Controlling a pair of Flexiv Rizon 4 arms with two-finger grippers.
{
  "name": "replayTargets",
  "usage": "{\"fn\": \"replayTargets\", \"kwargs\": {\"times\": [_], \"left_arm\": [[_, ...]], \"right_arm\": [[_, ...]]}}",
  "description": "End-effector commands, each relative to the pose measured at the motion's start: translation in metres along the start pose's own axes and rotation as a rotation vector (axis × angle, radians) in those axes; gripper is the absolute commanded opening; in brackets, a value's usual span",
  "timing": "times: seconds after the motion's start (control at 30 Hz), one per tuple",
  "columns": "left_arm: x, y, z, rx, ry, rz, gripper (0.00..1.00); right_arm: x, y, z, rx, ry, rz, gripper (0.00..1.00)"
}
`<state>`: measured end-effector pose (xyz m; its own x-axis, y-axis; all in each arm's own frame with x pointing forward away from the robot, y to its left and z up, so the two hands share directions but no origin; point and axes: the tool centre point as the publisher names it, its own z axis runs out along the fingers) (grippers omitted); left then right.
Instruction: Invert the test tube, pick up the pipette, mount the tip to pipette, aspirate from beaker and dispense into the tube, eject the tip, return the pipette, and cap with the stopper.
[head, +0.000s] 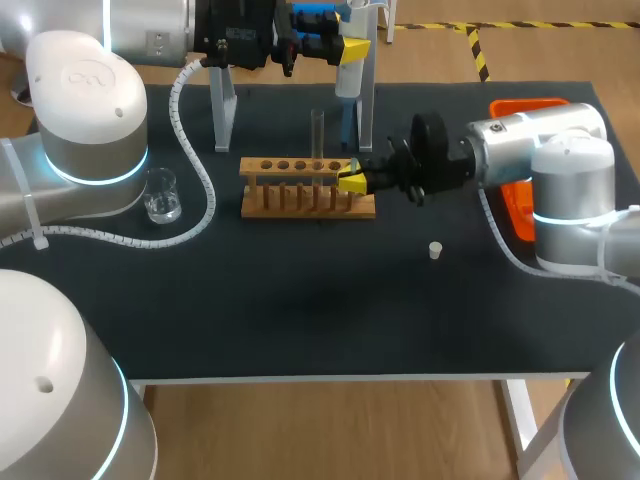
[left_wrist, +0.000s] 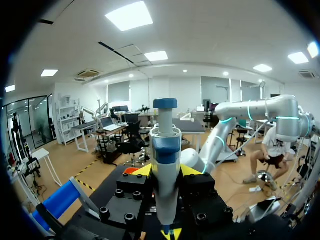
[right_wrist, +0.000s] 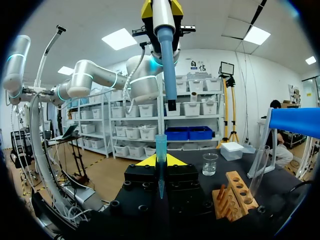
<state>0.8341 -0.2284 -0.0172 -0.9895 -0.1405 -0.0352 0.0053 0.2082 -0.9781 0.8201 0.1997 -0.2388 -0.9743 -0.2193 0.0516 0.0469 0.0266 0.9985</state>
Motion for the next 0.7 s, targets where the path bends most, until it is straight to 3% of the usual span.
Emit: {"fn": "replayTargets", "kwargs": {"times": [0.03, 0.7], "left_arm": [[0.0026, -0.0012, -0.0001, -0.006, -0.011, 0.008, 0.0], [0.0042, -0.0044, -0.0006, -0.007, -0.013, 0.035, 0.0]], "right_arm": [[0.0013, 0.0005, -0.0007, 0.002, -0.003, -0.001, 0.0], [0.0013, 0.0005, -0.0007, 0.002, -0.003, -0.001, 0.0]]}}
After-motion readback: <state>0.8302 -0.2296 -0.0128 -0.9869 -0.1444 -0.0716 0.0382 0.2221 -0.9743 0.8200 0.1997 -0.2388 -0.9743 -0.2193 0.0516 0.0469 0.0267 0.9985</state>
